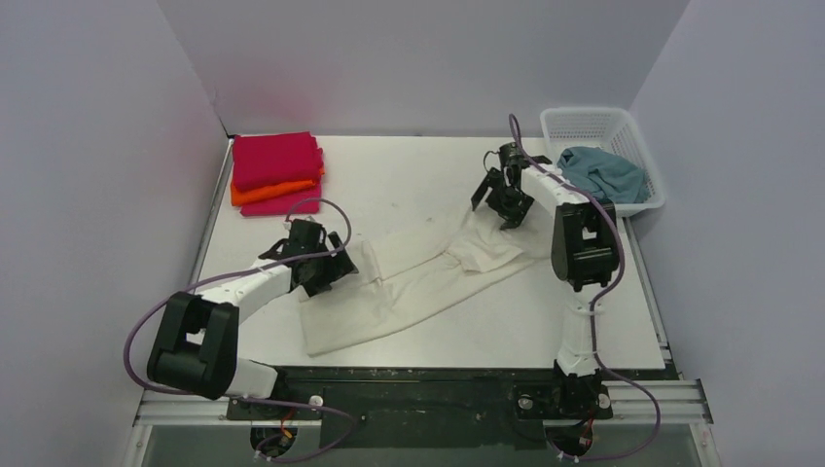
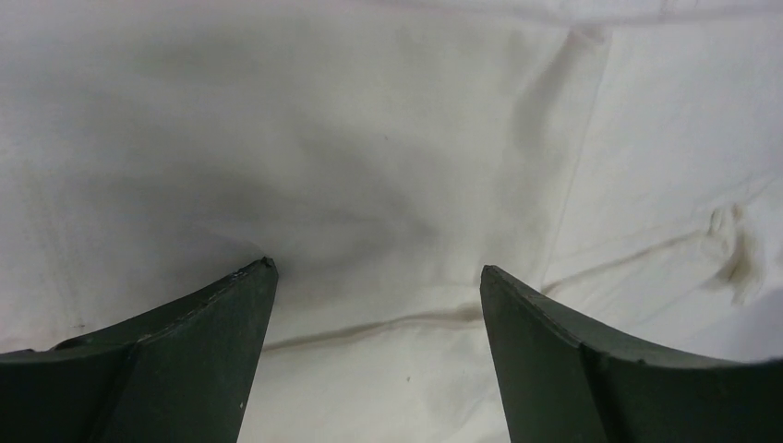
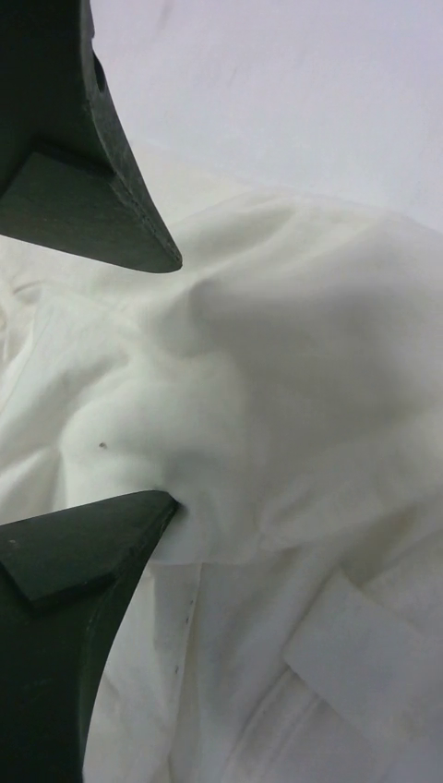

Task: Fold and stack the t-shirts
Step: Rotate the tshirt 90 degrees

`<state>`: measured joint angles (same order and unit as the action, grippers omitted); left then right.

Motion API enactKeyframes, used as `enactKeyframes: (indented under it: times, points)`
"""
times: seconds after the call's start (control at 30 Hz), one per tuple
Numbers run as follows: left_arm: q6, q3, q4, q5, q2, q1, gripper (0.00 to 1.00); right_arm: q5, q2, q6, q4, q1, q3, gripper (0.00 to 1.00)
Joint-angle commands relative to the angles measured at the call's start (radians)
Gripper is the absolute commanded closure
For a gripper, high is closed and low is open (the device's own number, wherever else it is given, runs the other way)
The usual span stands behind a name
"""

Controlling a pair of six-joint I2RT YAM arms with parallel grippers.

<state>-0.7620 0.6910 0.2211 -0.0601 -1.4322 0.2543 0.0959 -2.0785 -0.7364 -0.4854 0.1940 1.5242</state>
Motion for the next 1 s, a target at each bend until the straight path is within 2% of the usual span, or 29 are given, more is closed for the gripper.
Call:
enactKeyframes:
  times: [0.0,0.13,0.2,0.27,0.3,0.43,0.57,0.7,0.83,0.93,0.97]
  points:
    - [-0.127,-0.024,0.211,0.002,0.087,0.104,0.08,0.142,-0.226,0.030,-0.013,0.007,0.384,0.18]
    - [-0.217,-0.038,0.244,-0.058,0.125,0.189,0.08,0.237,-0.448,-0.018,0.007,0.026,0.728,0.19]
    - [-0.240,-0.056,0.157,-0.116,0.138,0.251,0.08,0.285,-0.580,-0.094,0.125,0.053,0.842,0.19]
    - [-0.258,-0.061,0.091,-0.136,0.141,0.296,0.08,0.334,-0.640,-0.230,0.339,0.072,0.866,0.19]
    - [-0.259,-0.059,0.076,-0.139,0.135,0.306,0.08,0.327,-0.657,-0.325,0.531,0.078,0.867,0.19]
    - [-0.267,-0.053,-0.004,-0.175,0.087,0.380,0.08,0.173,-0.757,-0.452,0.699,0.106,0.971,0.16]
    - [-0.239,0.025,-0.045,-0.163,-0.005,0.467,0.08,0.049,-0.779,-0.508,0.835,0.132,0.980,0.12]
    - [-0.237,0.081,-0.076,-0.155,-0.100,0.550,0.08,-0.038,-0.774,-0.454,0.826,0.160,1.005,0.10]
    - [-0.245,0.104,-0.094,-0.125,-0.136,0.609,0.08,-0.015,-0.758,-0.400,0.801,0.171,1.046,0.09]
    - [-0.217,0.142,0.008,-0.045,-0.105,0.616,0.08,-0.005,-0.651,-0.263,0.682,0.162,1.043,0.09]
    - [-0.204,0.176,0.045,0.021,-0.093,0.616,0.08,-0.009,-0.615,-0.242,0.664,0.155,0.999,0.08]
